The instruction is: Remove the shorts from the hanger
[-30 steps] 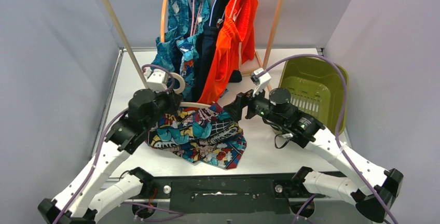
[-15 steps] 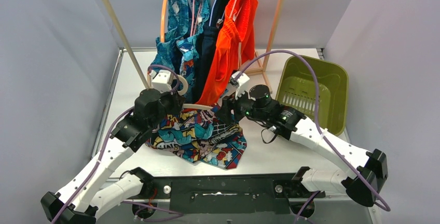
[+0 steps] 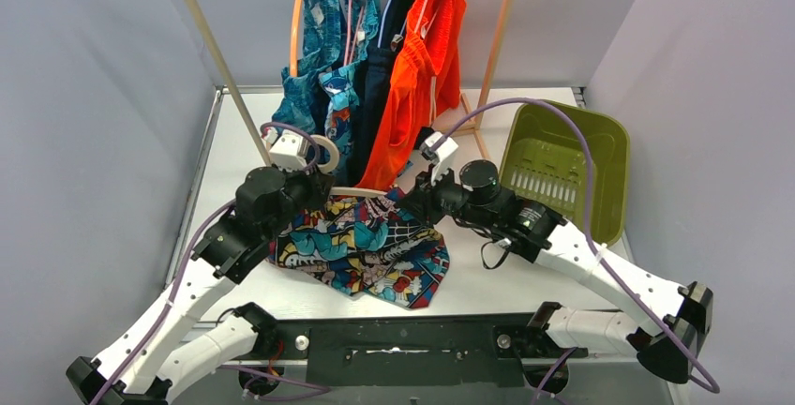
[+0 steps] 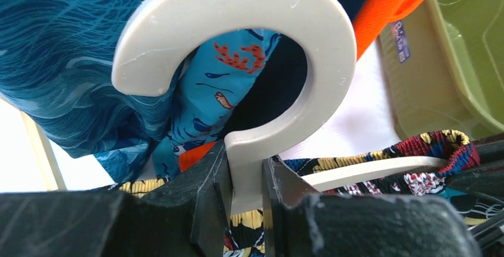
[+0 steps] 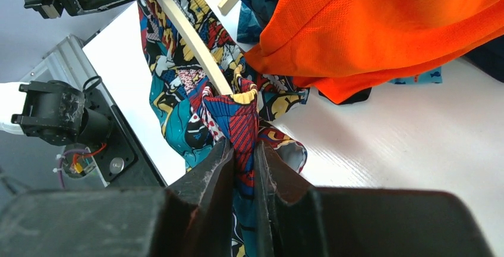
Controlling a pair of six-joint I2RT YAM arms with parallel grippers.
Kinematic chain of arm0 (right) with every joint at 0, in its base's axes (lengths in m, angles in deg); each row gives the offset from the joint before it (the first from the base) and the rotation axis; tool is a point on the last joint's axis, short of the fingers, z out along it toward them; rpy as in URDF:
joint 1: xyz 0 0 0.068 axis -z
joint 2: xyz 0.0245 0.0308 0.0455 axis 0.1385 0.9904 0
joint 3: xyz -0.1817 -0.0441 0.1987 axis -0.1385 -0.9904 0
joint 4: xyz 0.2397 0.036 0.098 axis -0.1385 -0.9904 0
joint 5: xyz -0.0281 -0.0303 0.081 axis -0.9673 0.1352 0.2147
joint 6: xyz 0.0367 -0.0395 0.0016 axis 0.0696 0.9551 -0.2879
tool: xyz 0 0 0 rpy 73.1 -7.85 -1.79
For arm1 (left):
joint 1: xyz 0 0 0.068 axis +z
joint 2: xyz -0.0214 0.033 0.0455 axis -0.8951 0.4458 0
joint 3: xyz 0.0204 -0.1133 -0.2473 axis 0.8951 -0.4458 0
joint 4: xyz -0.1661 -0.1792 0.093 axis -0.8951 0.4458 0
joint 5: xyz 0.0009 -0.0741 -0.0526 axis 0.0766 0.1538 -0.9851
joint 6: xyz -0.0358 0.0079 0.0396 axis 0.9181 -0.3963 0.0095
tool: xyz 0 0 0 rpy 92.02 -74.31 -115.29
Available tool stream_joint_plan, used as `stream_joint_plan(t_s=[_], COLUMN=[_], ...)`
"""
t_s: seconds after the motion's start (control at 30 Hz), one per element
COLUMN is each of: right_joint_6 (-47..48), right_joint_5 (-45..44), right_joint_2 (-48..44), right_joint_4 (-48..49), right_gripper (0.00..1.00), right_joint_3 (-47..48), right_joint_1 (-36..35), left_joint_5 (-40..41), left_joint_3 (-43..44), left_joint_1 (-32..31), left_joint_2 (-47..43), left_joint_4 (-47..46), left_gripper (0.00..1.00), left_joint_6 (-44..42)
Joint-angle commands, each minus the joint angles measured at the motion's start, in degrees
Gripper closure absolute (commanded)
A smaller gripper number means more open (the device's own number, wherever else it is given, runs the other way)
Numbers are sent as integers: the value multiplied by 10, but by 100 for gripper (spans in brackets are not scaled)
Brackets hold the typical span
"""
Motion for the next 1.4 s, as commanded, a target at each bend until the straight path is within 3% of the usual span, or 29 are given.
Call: stream_joint_plan(t_s=[0.0, 0.3, 0.47, 0.63, 0.8, 0.9, 1.0, 1.07, 1.27, 1.37], right_joint_6=[19, 13, 24, 33, 57, 57, 55, 53, -11, 0], right_joint_5=[-140, -146, -81, -81, 29, 52, 49, 35, -35, 9], right_joint_2=[-51, -129, -136, -103, -51, -51, -79, -110, -205, -237], right_joint_4=[-46, -41, -35, -49, -64, -57, -44, -32, 29, 78], right_gripper=[100, 100, 100, 100, 98, 90, 53, 38, 17, 13], right_joint_3=[-35, -97, -105, -103, -85, -83, -91, -103, -149, -182], right_joint_1=[44, 108, 115, 116, 115, 115, 116, 116, 115, 113], left_joint_5=[106, 152, 149, 105, 48, 27, 19, 19, 19, 13], left_joint_3=[15, 11, 13, 11, 9, 8, 7, 5, 3, -2], left_joint_1=[9, 10, 10, 10, 9, 9, 9, 9, 9, 9], left_joint_2=[-35, -41, -37, -39, -36, -36, -36, -36, -40, -39], left_joint_4=[-6, 2, -3, -27, -47, -51, -50, -48, -41, -47], left_gripper=[100, 100, 100, 100, 100, 100, 100, 100, 100, 100], left_joint_6=[-7, -4, 0, 7, 8, 14, 14, 12, 11, 8])
